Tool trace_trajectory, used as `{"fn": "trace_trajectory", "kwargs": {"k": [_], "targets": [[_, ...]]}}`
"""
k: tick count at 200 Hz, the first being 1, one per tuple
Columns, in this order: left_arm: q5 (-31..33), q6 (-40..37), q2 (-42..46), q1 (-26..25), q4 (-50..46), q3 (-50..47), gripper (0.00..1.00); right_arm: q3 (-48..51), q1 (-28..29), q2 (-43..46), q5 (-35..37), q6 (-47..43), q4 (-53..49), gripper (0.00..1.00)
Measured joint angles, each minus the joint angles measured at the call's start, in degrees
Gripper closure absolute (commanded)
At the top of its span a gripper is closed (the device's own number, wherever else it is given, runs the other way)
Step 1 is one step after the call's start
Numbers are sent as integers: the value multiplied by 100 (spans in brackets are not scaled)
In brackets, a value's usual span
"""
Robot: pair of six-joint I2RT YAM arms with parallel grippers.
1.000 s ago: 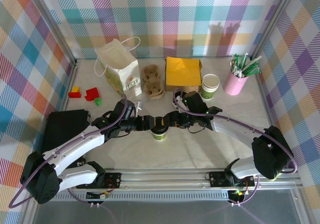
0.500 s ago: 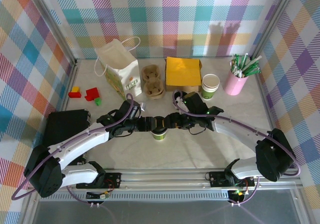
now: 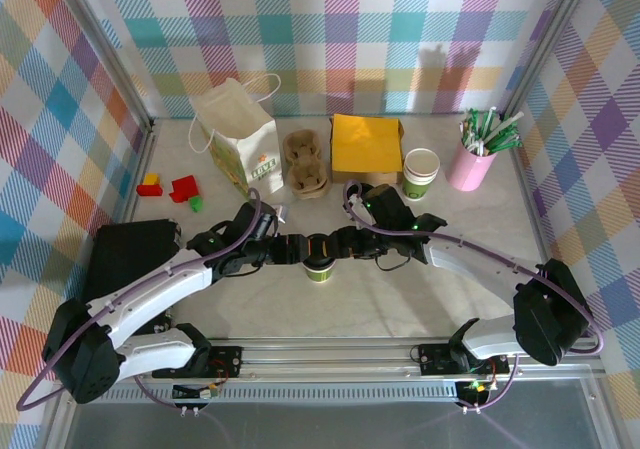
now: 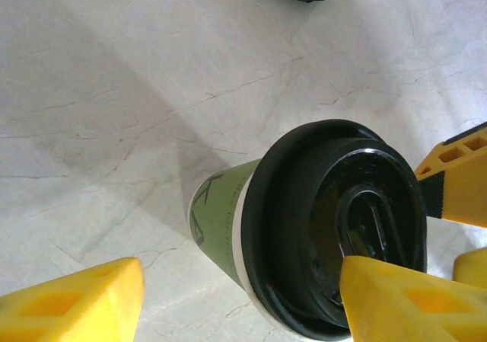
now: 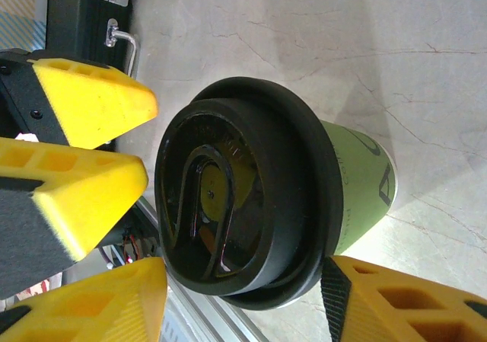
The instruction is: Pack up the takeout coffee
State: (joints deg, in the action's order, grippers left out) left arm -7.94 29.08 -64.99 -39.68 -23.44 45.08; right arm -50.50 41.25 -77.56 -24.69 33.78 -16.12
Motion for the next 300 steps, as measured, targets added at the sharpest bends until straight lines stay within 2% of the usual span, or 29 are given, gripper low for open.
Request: {"fn": "trace_trajectory", "kwargs": {"k": [87, 103, 144, 168, 230, 300], "targets": [[52, 0, 131, 0, -63, 0, 28, -50, 116, -2, 13, -2, -26, 44], [52, 2, 85, 0, -59, 2, 30, -74, 116, 4, 48, -20, -83, 43], [-111, 22, -127, 0, 20, 2, 44, -142, 116, 103, 184, -66, -310, 43], [-245, 0, -144, 0, 140, 9, 47, -149, 116, 214, 310, -138, -426, 42], [-505, -2, -275, -101, 361, 11, 49, -149, 116, 330, 505, -173, -590, 42], [-426, -22, -289, -332, 385, 133, 49, -149, 116, 389, 588, -173, -603, 41]]}}
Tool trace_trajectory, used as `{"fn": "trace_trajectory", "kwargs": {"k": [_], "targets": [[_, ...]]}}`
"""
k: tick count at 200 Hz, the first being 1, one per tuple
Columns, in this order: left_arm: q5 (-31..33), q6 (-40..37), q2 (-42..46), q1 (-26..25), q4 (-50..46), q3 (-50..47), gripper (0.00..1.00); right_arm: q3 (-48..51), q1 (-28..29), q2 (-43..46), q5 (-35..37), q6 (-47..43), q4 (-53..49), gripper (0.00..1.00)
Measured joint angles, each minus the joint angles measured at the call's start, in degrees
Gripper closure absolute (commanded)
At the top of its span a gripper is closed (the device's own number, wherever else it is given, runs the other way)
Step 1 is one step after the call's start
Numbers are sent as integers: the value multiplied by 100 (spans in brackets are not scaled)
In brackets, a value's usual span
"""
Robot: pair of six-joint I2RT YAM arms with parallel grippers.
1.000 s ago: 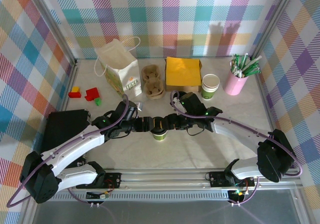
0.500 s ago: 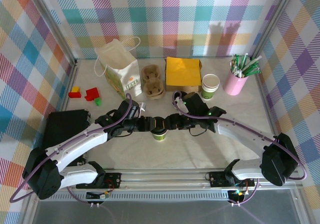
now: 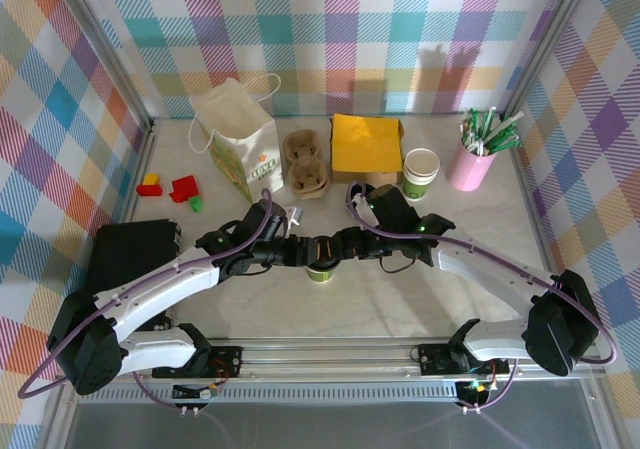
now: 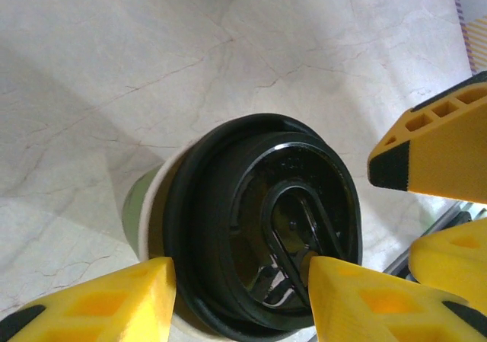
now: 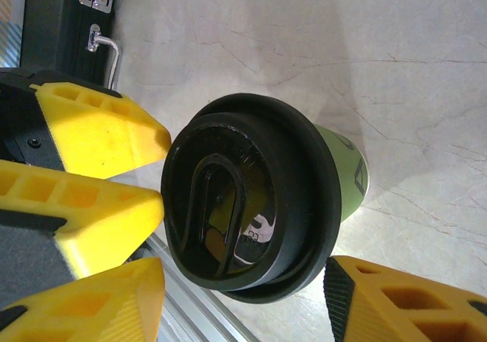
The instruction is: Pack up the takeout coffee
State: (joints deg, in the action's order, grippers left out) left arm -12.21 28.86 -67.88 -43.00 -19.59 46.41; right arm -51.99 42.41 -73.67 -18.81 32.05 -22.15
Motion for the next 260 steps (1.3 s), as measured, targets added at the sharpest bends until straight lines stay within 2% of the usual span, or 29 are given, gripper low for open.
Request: {"fn": "trace_trajectory", "kwargs": {"k": [31, 52, 172, 260], "targets": [[232, -2, 2, 0, -179, 52, 38, 0, 0, -63, -4, 0, 7, 42], [387, 2, 2, 0, -308, 122, 36, 0, 0, -129, -13, 2, 22, 42], [743, 136, -42, 0, -431, 146, 35, 0, 59, -282, -378, 4, 273, 42], [739, 157, -118, 0, -426, 153, 32, 0, 74, -258, -173, -26, 175, 42]]}}
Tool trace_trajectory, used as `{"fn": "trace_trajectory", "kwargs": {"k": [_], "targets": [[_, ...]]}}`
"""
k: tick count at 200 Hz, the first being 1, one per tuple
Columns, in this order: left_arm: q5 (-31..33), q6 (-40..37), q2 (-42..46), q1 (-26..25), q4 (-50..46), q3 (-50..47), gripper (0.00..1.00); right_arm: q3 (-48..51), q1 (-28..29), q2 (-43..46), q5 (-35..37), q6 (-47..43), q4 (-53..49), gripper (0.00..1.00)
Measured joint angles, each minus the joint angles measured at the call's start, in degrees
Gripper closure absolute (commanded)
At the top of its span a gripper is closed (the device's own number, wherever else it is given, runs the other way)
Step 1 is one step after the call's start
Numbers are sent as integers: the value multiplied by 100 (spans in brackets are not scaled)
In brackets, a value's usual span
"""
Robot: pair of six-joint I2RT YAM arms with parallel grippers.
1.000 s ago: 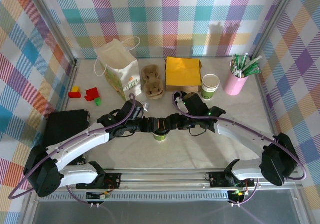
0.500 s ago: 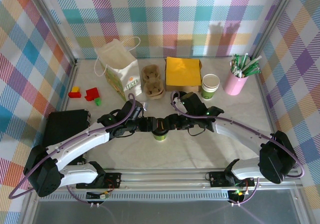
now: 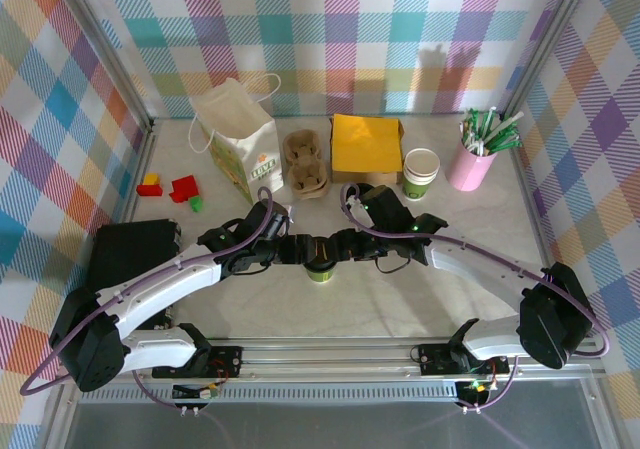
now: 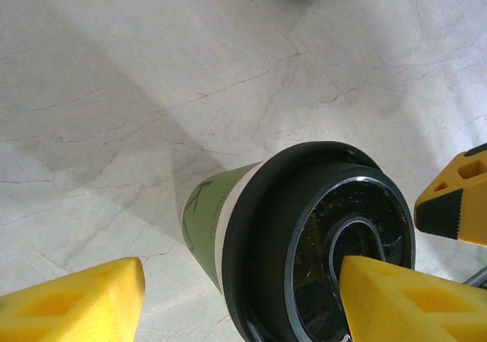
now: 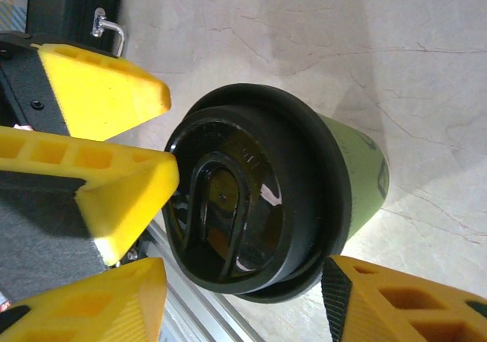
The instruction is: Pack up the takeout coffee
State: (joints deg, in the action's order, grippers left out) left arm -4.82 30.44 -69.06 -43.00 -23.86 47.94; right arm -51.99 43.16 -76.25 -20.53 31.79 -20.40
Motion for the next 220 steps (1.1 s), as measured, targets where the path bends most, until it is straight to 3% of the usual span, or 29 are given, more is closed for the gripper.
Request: {"fn": "trace_trajectory", "kwargs": {"k": [57, 108, 220], "targets": [[2, -4, -74, 2, 28, 0, 44, 0, 0, -52, 260, -83, -63, 43], [-13, 22, -195, 17, 304, -52, 55, 0, 0, -398, 358, -105, 20, 50], [-92, 149, -103, 55, 903, -442, 61, 74, -76, -389, 389, -105, 166, 50]]}}
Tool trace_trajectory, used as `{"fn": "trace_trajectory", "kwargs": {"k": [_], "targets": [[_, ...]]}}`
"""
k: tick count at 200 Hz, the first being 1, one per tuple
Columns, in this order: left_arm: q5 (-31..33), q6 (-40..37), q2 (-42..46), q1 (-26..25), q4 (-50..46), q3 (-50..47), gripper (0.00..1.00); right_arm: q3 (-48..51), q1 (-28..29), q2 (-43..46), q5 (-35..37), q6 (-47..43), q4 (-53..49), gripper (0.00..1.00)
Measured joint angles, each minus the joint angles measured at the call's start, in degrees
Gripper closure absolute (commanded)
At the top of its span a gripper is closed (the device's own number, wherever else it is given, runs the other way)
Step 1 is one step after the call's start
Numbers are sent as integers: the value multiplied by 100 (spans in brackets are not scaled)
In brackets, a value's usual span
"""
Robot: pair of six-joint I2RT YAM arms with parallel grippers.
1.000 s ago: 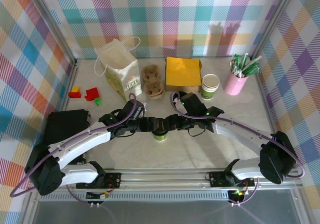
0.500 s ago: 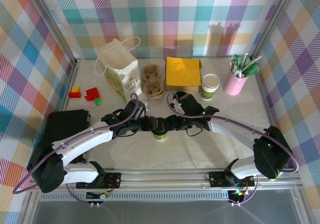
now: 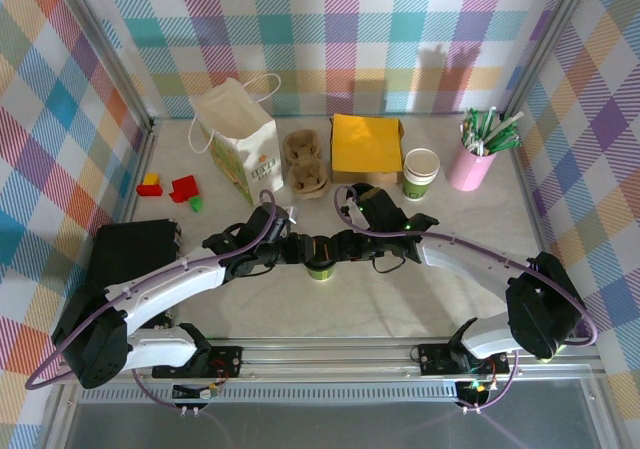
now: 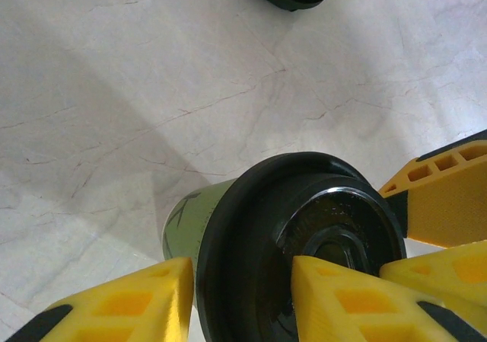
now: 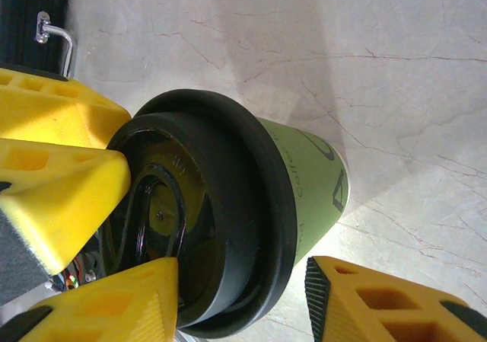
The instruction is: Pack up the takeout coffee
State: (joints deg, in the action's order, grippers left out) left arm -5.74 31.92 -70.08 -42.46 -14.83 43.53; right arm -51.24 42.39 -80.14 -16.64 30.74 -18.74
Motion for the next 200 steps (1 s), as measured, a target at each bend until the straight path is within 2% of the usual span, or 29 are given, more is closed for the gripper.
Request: {"fn": "trace_trajectory", "kwargs": {"k": [22, 52, 69, 108, 129, 147, 169, 200], "targets": [[-37, -7, 28, 0, -15, 0, 54, -37, 0, 9, 63, -48, -114, 44], [-136, -39, 68, -7, -251, 90, 38, -492, 0, 9, 356, -304, -682, 40], [-146, -72, 94, -7, -516, 308, 33, -822, 0, 9, 531, -433, -911, 40], [-2, -197, 455, 44, -986, 918, 30, -1329, 164, 46, 962, -621, -1314, 38], [273, -195, 911, 155, -1329, 962, 29, -1427, 463, 85, 1274, -643, -1576, 36], [619, -146, 1342, 286, -1683, 962, 27, -1523, 756, 85, 1620, -647, -1808, 29], [1003, -74, 1864, 404, -2090, 962, 27, -1725, 1110, 61, 2140, -645, -2159, 27], [1381, 22, 2444, 431, -2490, 962, 26, -2155, 1528, -262, 2734, -636, -2468, 21]]}}
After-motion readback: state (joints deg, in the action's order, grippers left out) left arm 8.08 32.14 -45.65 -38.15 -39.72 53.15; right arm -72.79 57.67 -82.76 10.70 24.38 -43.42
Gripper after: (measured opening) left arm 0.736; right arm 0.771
